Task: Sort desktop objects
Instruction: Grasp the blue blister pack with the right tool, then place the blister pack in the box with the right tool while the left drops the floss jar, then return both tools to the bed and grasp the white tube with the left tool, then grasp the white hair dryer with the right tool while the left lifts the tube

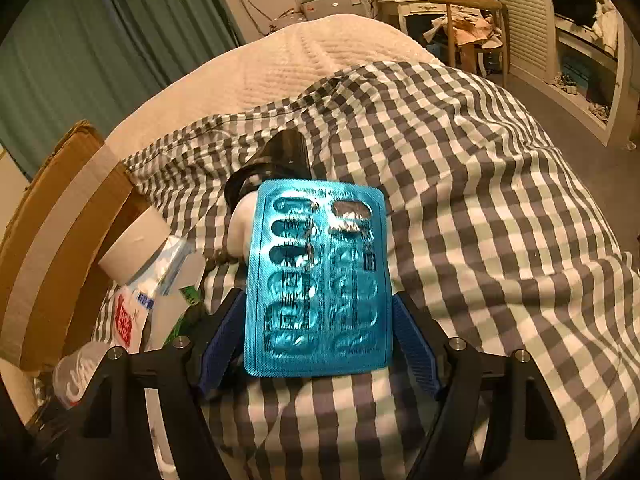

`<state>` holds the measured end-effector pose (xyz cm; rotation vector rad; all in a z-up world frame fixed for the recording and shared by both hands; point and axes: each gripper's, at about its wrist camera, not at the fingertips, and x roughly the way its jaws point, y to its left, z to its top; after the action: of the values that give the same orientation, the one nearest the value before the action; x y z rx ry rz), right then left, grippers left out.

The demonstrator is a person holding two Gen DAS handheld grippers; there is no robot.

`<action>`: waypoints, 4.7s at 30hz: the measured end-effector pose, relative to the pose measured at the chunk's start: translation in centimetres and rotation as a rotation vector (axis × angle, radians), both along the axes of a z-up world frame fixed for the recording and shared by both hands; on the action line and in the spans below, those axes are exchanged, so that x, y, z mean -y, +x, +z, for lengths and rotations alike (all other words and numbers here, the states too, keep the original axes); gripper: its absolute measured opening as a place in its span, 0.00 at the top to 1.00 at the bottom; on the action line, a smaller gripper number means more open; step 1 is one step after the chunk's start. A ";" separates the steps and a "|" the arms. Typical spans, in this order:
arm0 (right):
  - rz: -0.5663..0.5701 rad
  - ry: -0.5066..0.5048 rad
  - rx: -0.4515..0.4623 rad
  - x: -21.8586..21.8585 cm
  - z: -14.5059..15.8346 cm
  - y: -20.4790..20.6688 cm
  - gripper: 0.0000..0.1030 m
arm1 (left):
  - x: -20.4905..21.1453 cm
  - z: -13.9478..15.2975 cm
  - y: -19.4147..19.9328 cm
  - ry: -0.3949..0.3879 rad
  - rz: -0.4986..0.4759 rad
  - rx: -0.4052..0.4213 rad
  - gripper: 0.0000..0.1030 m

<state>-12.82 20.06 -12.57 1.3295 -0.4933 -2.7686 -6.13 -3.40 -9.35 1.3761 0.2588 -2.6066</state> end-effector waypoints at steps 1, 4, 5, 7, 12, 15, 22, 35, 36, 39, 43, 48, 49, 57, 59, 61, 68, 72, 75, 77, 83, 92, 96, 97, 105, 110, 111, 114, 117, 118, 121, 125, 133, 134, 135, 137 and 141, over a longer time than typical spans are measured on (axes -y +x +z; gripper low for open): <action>-0.006 -0.014 0.002 -0.2 0.1 -0.1 0.29 | 0.1 0.1 0.0 0.010 -0.005 -0.001 0.09; -0.045 -0.084 -0.002 -1.1 0.2 -0.1 0.23 | 0.2 0.2 0.1 0.027 -0.011 0.001 0.09; -0.053 -0.109 0.005 -1.5 0.1 -0.2 0.22 | 0.2 0.2 0.2 0.031 -0.012 -0.002 0.09; -0.046 -0.132 0.036 -1.7 -0.2 -0.8 0.22 | 0.1 0.3 0.2 0.043 -0.021 -0.006 0.09; -0.002 -0.015 0.045 -0.4 0.4 -0.3 0.34 | -0.5 1.3 0.6 0.051 -0.049 -0.042 0.09; 0.006 0.038 0.018 -0.1 1.7 1.5 0.34 | -1.2 2.0 0.7 0.055 -0.068 -0.070 0.09; 0.052 0.031 -0.099 1.0 9.6 5.0 0.34 | -0.4 7.8 3.1 0.112 -0.083 -0.243 0.09; 0.281 0.028 -0.372 13.7 24.5 5.3 0.34 | 9.0 23.2 4.3 0.098 0.033 -0.593 0.09; 0.282 0.040 -0.383 14.5 24.8 4.9 0.34 | 9.7 23.6 3.6 0.059 0.061 -0.601 0.09; 0.298 0.024 -0.377 16.7 24.7 2.7 0.34 | 12.2 22.8 0.3 0.003 0.108 -0.568 0.09; 0.331 -0.025 -0.315 20.3 22.7 -1.5 0.34 | 14.9 18.9 -2.7 -0.022 0.118 -0.528 0.09; 0.384 -0.078 -0.266 23.4 19.0 -5.2 0.34 | 16.8 16.2 -4.0 -0.029 0.163 -0.485 0.09; 0.373 -0.104 -0.258 23.6 18.5 -6.1 0.33 | 16.9 15.8 -4.1 -0.020 0.160 -0.479 0.08; 0.329 -0.133 -0.280 22.9 19.3 -5.7 0.15 | 16.3 15.4 -4.0 -0.056 0.123 -0.424 0.00; 0.323 -0.117 -0.278 22.1 19.8 -4.7 0.15 | 15.8 15.5 -3.0 -0.047 0.101 -0.419 0.00; 0.310 -0.098 -0.277 21.2 20.4 -3.4 0.15 | 15.0 15.4 -1.6 -0.029 0.077 -0.414 0.00; 0.241 0.029 -0.306 15.6 22.5 3.1 0.15 | 11.5 17.4 1.9 0.022 -0.019 -0.422 0.00; 0.185 0.074 -0.299 11.2 22.1 7.3 0.15 | 9.0 16.9 5.1 0.084 -0.110 -0.386 0.00; 0.137 0.116 -0.269 7.8 20.3 9.7 0.15 | 6.5 14.1 7.2 0.126 -0.184 -0.307 0.00; 0.114 0.138 -0.254 6.5 19.0 10.9 0.15 | 5.1 12.0 7.6 0.141 -0.201 -0.232 0.00; 0.085 0.089 -0.192 2.9 13.4 13.9 0.15 | 3.4 5.1 6.6 0.197 -0.138 0.017 0.00; 0.069 0.049 -0.136 0.4 8.2 14.6 0.15 | 0.6 1.7 5.3 0.191 -0.213 0.075 0.03; 0.072 0.025 -0.134 -0.2 7.4 14.5 0.15 | -1.4 1.0 4.7 0.157 -0.320 0.106 0.56; 0.070 0.023 -0.132 -0.2 7.1 14.4 0.15 | -2.2 0.8 4.7 0.123 -0.364 0.114 0.63; 0.065 0.009 -0.108 -0.1 6.0 14.3 0.15 | -2.7 1.2 4.6 0.113 -0.422 0.096 0.62; 0.057 0.012 -0.106 -0.1 6.3 14.6 0.15 | -2.9 1.6 3.4 0.014 -0.481 0.070 0.21; 0.058 0.010 -0.106 -0.1 6.3 14.6 0.15 | -3.4 1.6 3.0 -0.045 -0.513 0.055 0.21; 0.065 0.014 -0.087 0.1 5.9 14.5 0.15 | -4.5 0.9 2.3 -0.155 -0.620 0.048 0.20; 0.073 0.002 -0.074 0.3 5.4 14.4 0.15 | -5.0 0.7 2.1 -0.091 -0.685 0.075 0.40; 0.078 0.004 -0.069 0.5 5.2 14.3 0.15 | -5.2 0.6 2.4 -0.046 -0.734 0.098 0.57; 0.082 0.006 -0.053 0.8 4.8 14.1 0.15 | -6.5 0.6 4.4 -0.169 -0.854 0.111 0.60; 0.080 0.000 -0.037 0.8 4.1 14.0 0.15 | -7.2 -0.4 4.8 -0.220 -0.908 0.151 0.68; 0.098 0.001 -0.045 2.3 4.6 14.3 0.15 | -5.4 1.8 4.0 -0.094 -0.810 0.131 0.75; 0.107 -0.003 -0.054 2.7 4.9 14.4 0.15 | -4.5 2.3 3.8 -0.058 -0.771 0.123 0.75; 0.121 -0.002 -0.052 3.2 5.1 14.3 0.15 | -4.1 2.6 3.5 -0.032 -0.745 0.117 0.75; 0.145 0.019 -0.027 4.6 5.2 13.8 0.15 | -2.9 3.0 2.7 -0.002 -0.670 0.094 0.78; 0.145 0.019 0.061 7.1 3.7 12.3 0.16 | -1.1 3.1 1.7 0.022 -0.580 0.085 0.79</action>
<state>-0.50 12.97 -8.86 1.3974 -0.3577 -2.6296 -4.42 -2.28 -6.26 1.7811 -0.1519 -2.9770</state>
